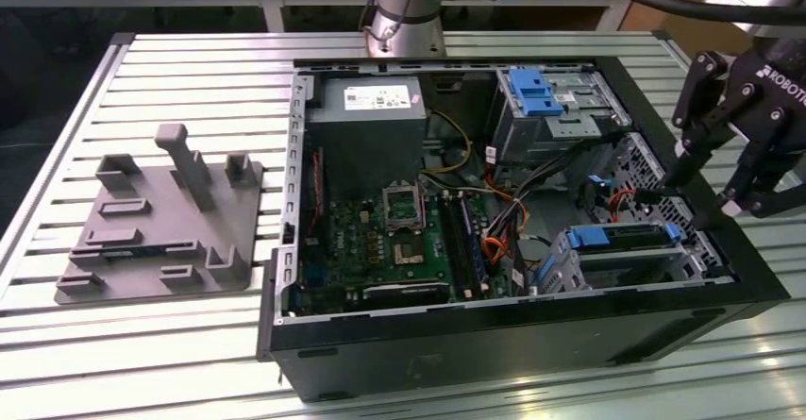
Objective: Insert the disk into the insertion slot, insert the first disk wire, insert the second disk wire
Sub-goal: 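Insert the first disk wire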
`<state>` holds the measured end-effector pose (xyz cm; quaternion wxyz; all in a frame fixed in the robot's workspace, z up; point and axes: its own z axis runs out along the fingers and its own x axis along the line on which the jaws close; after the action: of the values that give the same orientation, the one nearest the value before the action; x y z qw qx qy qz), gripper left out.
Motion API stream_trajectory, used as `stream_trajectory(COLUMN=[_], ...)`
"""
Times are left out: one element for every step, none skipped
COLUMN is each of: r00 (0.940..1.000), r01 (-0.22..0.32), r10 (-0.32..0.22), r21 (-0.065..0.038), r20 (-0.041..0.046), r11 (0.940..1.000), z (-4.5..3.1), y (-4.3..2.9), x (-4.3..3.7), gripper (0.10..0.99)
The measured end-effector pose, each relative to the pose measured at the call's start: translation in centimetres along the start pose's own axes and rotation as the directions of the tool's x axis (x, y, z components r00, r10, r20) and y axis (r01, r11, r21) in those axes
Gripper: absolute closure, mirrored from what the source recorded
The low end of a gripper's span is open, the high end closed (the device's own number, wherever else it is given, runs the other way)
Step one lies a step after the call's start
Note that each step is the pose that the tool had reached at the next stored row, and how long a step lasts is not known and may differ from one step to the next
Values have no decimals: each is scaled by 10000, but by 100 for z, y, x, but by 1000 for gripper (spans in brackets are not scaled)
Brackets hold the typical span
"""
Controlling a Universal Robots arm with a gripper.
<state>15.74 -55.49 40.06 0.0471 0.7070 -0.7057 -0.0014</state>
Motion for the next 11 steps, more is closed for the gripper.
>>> stream_trajectory(r00=[9998,9994,9986,9983,9980,9975,9966,9954,9942,9937,9934], r01=[-12,-25,-50,-112,-259,-438,-618,-797,-944,-987,-991], r10=[11,23,47,108,254,433,612,790,936,979,983], r21=[-36,-62,-65,-67,-70,-80,-93,-105,-115,-115,-112], r20=[-178,-358,-518,-576,-572,-561,-551,-539,-530,-547,-587], r11=[10000,10000,10000,9999,9996,9990,9980,9968,9955,9950,9950], z=[1,0,1,10,23,34,43,53,62,67,71], y=[-3,-5,-5,-5,-7,-8,-9,-9,-10,-11,-13], x=[0,0,-1,-2,-3,-4,-5,-6,-7,-20,-51], gripper=[588,588,588,588,588,588,588,588,588,588,588])
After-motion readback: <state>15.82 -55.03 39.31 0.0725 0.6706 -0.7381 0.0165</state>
